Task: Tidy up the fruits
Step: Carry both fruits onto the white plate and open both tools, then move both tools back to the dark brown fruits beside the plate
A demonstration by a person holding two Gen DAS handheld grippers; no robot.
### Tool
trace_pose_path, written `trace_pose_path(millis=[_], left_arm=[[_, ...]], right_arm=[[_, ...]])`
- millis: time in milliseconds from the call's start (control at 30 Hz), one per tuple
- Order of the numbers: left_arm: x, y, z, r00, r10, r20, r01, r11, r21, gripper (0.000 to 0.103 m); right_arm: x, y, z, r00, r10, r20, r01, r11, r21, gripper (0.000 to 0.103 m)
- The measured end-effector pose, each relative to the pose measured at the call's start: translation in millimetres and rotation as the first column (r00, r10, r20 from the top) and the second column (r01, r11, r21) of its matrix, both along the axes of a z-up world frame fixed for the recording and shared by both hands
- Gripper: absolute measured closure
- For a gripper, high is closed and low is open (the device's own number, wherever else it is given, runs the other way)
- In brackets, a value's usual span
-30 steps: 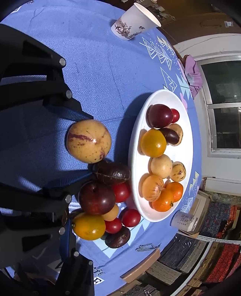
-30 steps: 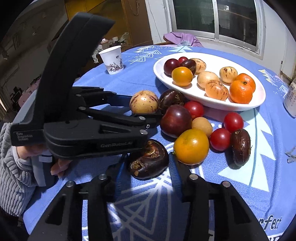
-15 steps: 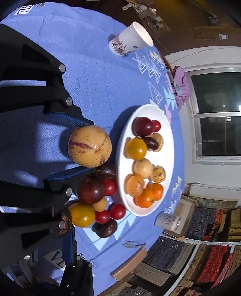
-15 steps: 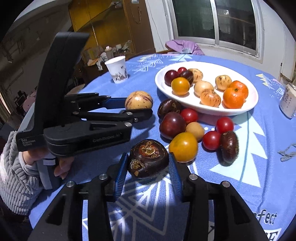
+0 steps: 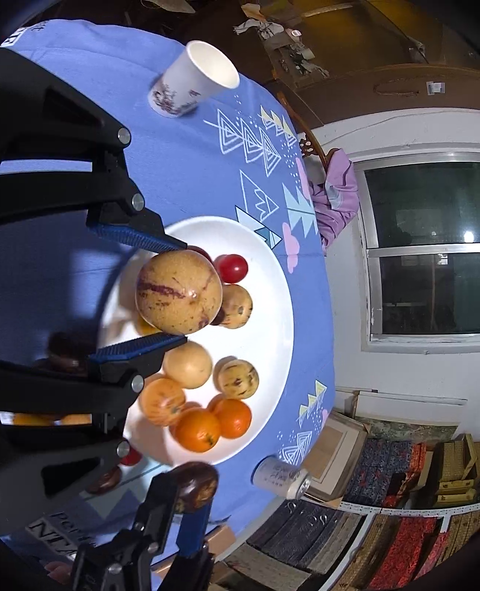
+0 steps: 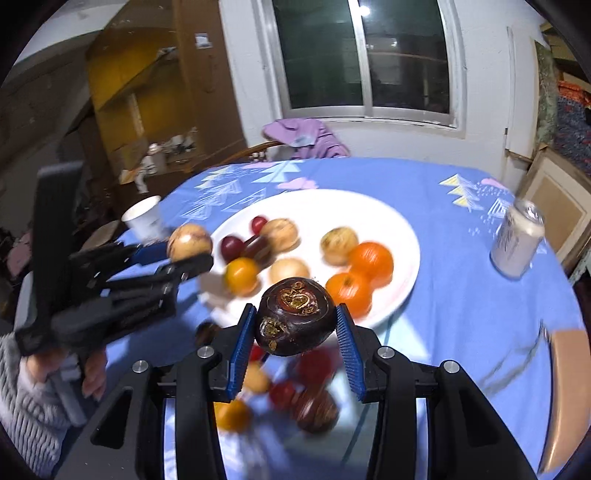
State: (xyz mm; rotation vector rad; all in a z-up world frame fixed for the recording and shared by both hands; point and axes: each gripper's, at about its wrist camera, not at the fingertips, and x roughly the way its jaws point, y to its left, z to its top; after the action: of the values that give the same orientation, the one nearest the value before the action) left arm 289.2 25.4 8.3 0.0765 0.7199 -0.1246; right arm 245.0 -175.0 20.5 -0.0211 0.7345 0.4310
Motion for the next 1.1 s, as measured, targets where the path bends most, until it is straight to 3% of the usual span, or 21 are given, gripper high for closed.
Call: trace_pose_path(millis=[133, 333, 533, 700, 1100], left_arm=[[30, -3, -8, 1.0, 0.01, -0.019, -0.011, 1.0, -0.014, 0.06], [51, -3, -17, 1.0, 0.017, -0.01, -0.017, 1.0, -0.023, 0.06], [53, -5, -19, 1.0, 0.008, -0.007, -0.008, 1.0, -0.024, 0.059], [50, -9, -18, 1.0, 0.009, 0.024, -0.01, 1.0, 0.006, 0.04], [39, -6, -8, 0.999, 0.023, 0.044, -0.023, 1.0, -0.001, 0.04]], right_arm=[[33, 13, -6, 1.0, -0.007, 0.01, 0.007, 1.0, -0.027, 0.058], [50, 23, -20, 1.0, -0.004, 0.011, 0.004, 0.998, -0.058, 0.058], [56, 27, -28, 1.0, -0.009, 0.008, 0.01, 0.997, -0.073, 0.058], [57, 26, -32, 1.0, -0.01, 0.007, 0.011, 0.997, -0.074, 0.054], [47, 16, -19, 1.0, -0.013, 0.025, 0.014, 0.999, -0.048, 0.052]])
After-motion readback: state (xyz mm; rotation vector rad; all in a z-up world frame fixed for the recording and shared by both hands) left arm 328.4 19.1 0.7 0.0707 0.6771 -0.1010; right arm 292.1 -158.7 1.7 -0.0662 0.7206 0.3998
